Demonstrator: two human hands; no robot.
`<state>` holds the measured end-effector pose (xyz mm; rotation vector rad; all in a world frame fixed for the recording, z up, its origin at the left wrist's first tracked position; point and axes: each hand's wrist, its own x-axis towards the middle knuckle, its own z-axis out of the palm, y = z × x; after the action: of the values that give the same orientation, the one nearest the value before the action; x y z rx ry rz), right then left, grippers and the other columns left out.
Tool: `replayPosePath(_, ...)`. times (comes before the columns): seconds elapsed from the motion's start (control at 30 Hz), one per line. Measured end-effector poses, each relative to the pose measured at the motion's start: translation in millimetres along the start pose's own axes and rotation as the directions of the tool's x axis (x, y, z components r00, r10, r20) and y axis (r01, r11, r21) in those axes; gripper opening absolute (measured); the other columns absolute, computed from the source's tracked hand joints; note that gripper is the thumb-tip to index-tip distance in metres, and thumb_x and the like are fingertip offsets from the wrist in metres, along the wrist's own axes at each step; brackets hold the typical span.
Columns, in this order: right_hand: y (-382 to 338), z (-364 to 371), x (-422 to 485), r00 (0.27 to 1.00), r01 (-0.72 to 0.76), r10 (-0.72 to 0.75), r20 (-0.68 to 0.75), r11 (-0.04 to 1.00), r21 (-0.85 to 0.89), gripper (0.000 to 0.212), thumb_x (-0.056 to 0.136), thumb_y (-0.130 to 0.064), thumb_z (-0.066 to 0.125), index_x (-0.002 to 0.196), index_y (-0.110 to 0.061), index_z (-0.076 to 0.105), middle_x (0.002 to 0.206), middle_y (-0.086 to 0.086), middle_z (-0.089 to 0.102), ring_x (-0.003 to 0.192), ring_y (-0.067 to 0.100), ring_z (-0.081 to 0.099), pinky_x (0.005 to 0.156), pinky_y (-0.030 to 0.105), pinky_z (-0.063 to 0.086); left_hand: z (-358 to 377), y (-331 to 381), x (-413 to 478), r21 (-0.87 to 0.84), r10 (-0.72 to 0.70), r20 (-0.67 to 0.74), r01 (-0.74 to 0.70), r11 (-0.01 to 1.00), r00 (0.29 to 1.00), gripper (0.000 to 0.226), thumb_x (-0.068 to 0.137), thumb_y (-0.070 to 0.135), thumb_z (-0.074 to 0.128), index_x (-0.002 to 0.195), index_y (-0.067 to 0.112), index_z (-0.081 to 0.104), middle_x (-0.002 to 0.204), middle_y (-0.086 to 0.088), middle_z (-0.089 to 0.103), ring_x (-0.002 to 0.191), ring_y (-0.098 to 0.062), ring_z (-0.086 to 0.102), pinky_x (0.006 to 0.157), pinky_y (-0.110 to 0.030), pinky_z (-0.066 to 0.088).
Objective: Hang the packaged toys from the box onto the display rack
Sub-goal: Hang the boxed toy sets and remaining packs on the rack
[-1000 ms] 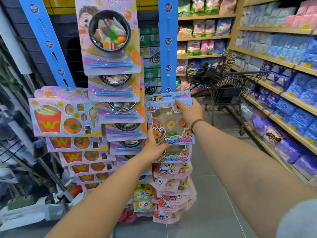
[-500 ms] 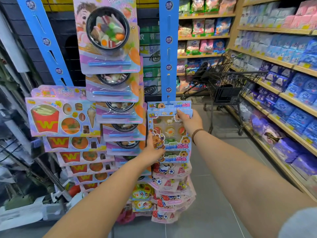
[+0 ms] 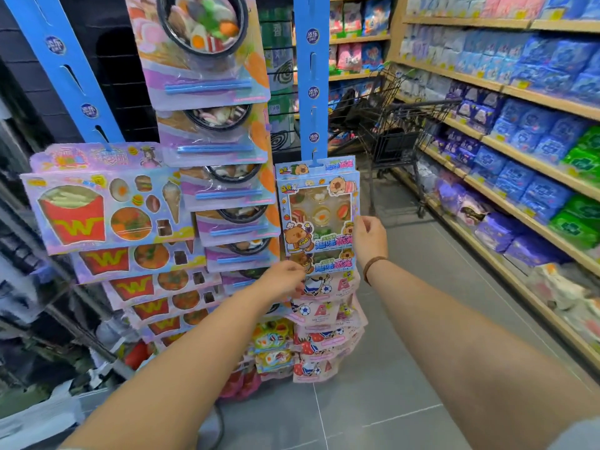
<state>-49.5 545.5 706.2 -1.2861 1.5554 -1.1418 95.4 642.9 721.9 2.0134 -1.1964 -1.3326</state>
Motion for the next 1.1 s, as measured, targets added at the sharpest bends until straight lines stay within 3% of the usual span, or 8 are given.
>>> replayPosePath(0.17, 26.9, -1.2, -52.2, 0.998, -0.059, 0.059, -0.002, 0.993, -0.101, 0.033, 0.099, -0.027, 0.041, 0.117, -0.005, 0.058, 0.122, 0.005, 0.056, 0.095, 0.026, 0.056, 0.092, 0.041, 0.049, -3.1, -32.0, -20.3, -0.111, -0.015, 0.057, 0.021, 0.994, 0.998, 0.018, 0.098, 0.025, 0.045, 0.109, 0.015, 0.055, 0.088, -0.006, 0.062, 0.072, -0.019, 0.060, 0.076, -0.032, 0.046)
replayPosePath(0.3, 35.7, 8.5, -92.9, 0.967, -0.114, 0.144, 0.209, 0.982, -0.152, 0.042, 0.101, -0.025, 0.035, 0.119, 0.009, 0.053, 0.117, 0.029, 0.058, 0.073, 0.023, 0.047, 0.070, 0.035, 0.044, -3.0, -72.9, -53.8, -0.214, -0.060, 0.042, 0.068, 0.975, 0.997, 0.014, 0.097, 0.025, 0.048, 0.103, 0.016, 0.056, 0.082, -0.005, 0.065, 0.071, -0.019, 0.064, 0.075, -0.031, 0.049)
replayPosePath(0.4, 42.1, 23.8, -127.9, 0.908, -0.145, 0.209, 0.363, 0.970, -0.195, 0.041, 0.100, -0.024, 0.034, 0.115, 0.008, 0.055, 0.112, 0.033, 0.059, 0.081, 0.028, 0.054, 0.078, 0.038, 0.045, -8.8, -110.3, -81.9, -0.312, -0.112, 0.022, 0.113, 0.943, 0.993, 0.014, 0.096, 0.023, 0.049, 0.104, 0.014, 0.055, 0.086, -0.007, 0.066, 0.073, -0.021, 0.064, 0.073, -0.032, 0.050)
replayPosePath(0.57, 49.8, 56.3, -203.6, 0.792, -0.242, 0.324, 0.517, 0.945, -0.221, 0.029, 0.102, -0.027, 0.035, 0.091, -0.008, 0.054, 0.076, 0.006, 0.056, 0.065, 0.017, 0.053, 0.065, 0.030, 0.044, -27.2, -176.3, -139.9, -0.384, -0.235, -0.025, 0.208, 0.900, 0.972, 0.012, 0.097, 0.020, 0.046, 0.101, 0.012, 0.055, 0.082, -0.006, 0.062, 0.068, -0.017, 0.058, 0.067, -0.028, 0.047)
replayPosePath(0.7, 62.9, 97.8, -250.3, 0.736, -0.198, 0.326, 0.593, 0.942, -0.273, 0.041, 0.100, -0.036, 0.034, 0.084, -0.007, 0.058, 0.077, 0.010, 0.052, 0.074, 0.024, 0.050, 0.066, 0.033, 0.039, -54.8, -228.6, -176.1, -0.400, -0.289, -0.052, 0.245, 0.883, 0.956, 0.021, 0.096, 0.023, 0.049, 0.113, 0.011, 0.055, 0.082, -0.006, 0.062, 0.070, -0.017, 0.060, 0.067, -0.027, 0.049)
replayPosePath(0.77, 55.4, 120.4, -281.8, 0.694, -0.218, 0.352, 0.628, 0.934, -0.282, 0.039, 0.102, -0.032, 0.035, 0.096, -0.001, 0.058, 0.075, 0.007, 0.053, 0.065, 0.020, 0.050, 0.059, 0.027, 0.040, -74.1, -261.4, -194.8, -0.412, -0.320, -0.094, 0.256, 0.875, 0.943, 0.027, 0.096, 0.026, 0.049, 0.118, 0.012, 0.054, 0.090, -0.007, 0.065, 0.075, -0.018, 0.062, 0.074, -0.030, 0.048)
replayPosePath(0.93, 43.8, 178.3, -334.8, 0.640, -0.254, 0.381, 0.668, 0.925, -0.284, 0.038, 0.102, -0.031, 0.034, 0.082, -0.006, 0.054, 0.069, 0.004, 0.056, 0.060, 0.015, 0.052, 0.067, 0.029, 0.044, -117.7, -324.8, -227.0, -0.434, -0.379, -0.129, 0.292, 0.852, 0.916, 0.029, 0.097, 0.026, 0.046, 0.122, 0.013, 0.051, 0.090, -0.006, 0.063, 0.077, -0.018, 0.061, 0.069, -0.029, 0.046)
replayPosePath(1.1, 41.4, 249.4, -384.7, 0.566, -0.355, 0.456, 0.687, 0.887, -0.295, 0.032, 0.101, -0.020, 0.030, 0.074, -0.011, 0.045, 0.065, 0.005, 0.044, 0.056, 0.014, 0.043, 0.048, 0.023, 0.028, -176.2, -394.8, -242.6, -0.416, -0.381, -0.132, 0.297, 0.860, 0.915, 0.026, 0.097, 0.026, 0.048, 0.117, 0.011, 0.055, 0.097, -0.010, 0.065, 0.072, -0.017, 0.060, 0.083, -0.034, 0.045)
